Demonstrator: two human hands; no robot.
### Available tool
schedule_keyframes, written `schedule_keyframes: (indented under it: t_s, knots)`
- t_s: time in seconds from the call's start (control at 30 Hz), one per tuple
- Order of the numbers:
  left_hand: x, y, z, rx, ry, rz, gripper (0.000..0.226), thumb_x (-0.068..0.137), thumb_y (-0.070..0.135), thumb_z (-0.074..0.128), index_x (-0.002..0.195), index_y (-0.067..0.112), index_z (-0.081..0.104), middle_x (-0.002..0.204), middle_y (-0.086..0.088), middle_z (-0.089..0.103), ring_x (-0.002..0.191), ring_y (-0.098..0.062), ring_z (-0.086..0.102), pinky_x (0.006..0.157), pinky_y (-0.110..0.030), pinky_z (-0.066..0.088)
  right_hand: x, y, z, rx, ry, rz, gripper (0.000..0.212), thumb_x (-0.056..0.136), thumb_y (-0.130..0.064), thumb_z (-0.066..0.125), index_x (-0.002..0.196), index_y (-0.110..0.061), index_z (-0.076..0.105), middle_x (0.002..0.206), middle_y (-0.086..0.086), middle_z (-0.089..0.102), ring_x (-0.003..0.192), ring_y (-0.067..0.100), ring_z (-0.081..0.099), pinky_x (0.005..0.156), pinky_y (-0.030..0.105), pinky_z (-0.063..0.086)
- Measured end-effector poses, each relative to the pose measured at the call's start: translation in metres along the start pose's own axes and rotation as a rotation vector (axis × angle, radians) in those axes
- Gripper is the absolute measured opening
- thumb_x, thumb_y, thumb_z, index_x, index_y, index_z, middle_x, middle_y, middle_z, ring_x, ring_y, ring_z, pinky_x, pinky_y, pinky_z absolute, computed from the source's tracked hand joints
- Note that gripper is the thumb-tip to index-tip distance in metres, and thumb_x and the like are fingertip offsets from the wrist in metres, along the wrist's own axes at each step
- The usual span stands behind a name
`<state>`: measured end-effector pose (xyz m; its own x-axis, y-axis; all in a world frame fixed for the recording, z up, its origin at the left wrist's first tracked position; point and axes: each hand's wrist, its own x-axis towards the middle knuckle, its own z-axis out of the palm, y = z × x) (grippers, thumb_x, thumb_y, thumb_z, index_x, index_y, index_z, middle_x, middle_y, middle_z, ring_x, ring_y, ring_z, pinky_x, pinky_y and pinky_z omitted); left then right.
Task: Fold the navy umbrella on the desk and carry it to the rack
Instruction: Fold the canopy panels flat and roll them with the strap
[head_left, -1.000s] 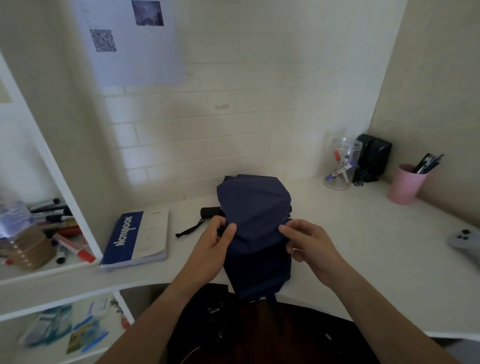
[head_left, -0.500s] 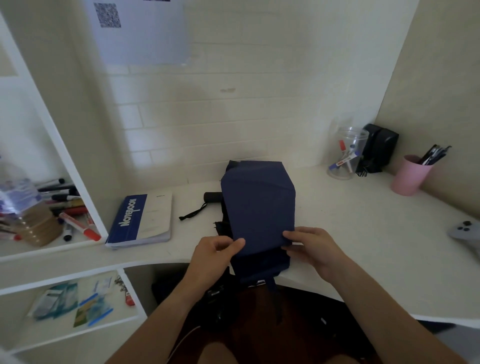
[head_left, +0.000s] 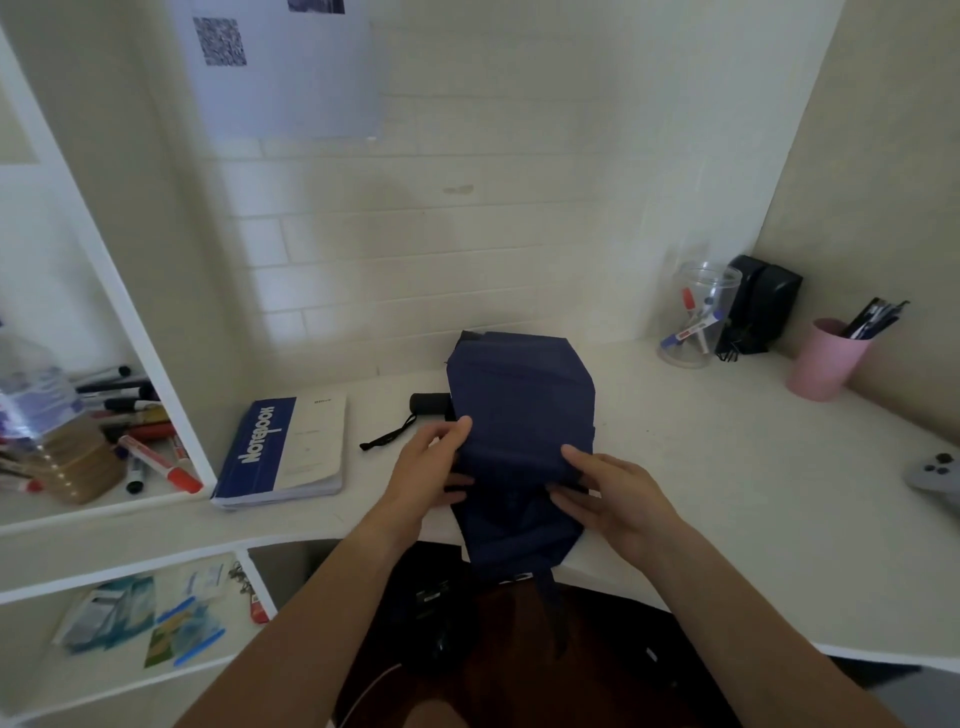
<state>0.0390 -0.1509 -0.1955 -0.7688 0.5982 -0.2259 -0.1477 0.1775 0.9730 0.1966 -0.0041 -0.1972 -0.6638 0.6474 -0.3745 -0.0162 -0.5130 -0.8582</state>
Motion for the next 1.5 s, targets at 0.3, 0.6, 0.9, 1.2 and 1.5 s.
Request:
schedule_keyframes:
  t_s: [0.3,0.6,0.9,1.2,1.5]
  knots:
    - [0.018,-0.006,-0.004,-0.038,-0.048,-0.052,0.045,0.092,0.060,0.062,0.123,0.028,0.057,0.119,-0.001,0.069,0.101,-0.027,0.072,0.070,-0.038,0.061,0.004,0.004,0.003,0.033,-0.020,-0.008,0.031,0.088,-0.009,0.075,0.117,-0.001,0.065,0.117,0.013,0.072,0.103,0.028,0.072,0.081,0.035,0.060]
    - [0.027,-0.015,-0.001,-0.043,-0.133,0.339,0.071,0.080,-0.006,0.080,0.132,0.030,0.048,0.126,0.006,0.064,0.109,-0.014,0.069,0.092,-0.041,0.060,0.004,0.013,-0.005,-0.368,0.008,-0.242,0.073,0.077,0.010,0.077,0.129,-0.027,0.041,0.120,0.010,0.057,0.102,0.028,0.066,0.063,0.028,0.061]
    - [0.019,-0.030,-0.008,0.141,-0.281,0.354,0.066,0.082,-0.014,0.074,0.131,0.028,0.059,0.134,-0.006,0.062,0.105,-0.017,0.073,0.087,-0.035,0.062,0.016,0.014,-0.009,-0.483,0.094,-0.363,0.018,0.096,-0.019,0.066,0.112,-0.028,0.070,0.113,0.002,0.066,0.100,0.019,0.066,0.066,0.026,0.059]
    - [0.011,-0.033,-0.002,0.209,-0.141,0.323,0.076,0.079,0.025,0.087,0.145,0.027,0.050,0.129,0.018,0.053,0.117,-0.007,0.059,0.095,-0.023,0.056,0.022,0.018,-0.023,-0.587,0.066,-0.352,0.040,0.082,-0.004,0.079,0.117,-0.022,0.070,0.110,0.001,0.068,0.089,0.023,0.071,0.073,0.026,0.058]
    - [0.013,-0.044,-0.014,0.287,-0.255,0.225,0.109,0.065,0.009,0.096,0.155,0.028,0.035,0.147,0.009,0.044,0.116,-0.019,0.066,0.094,-0.035,0.060,0.024,0.010,-0.042,-0.788,-0.075,-0.292,0.058,0.075,-0.007,0.086,0.127,-0.023,0.067,0.118,0.008,0.067,0.093,0.023,0.071,0.093,0.038,0.058]
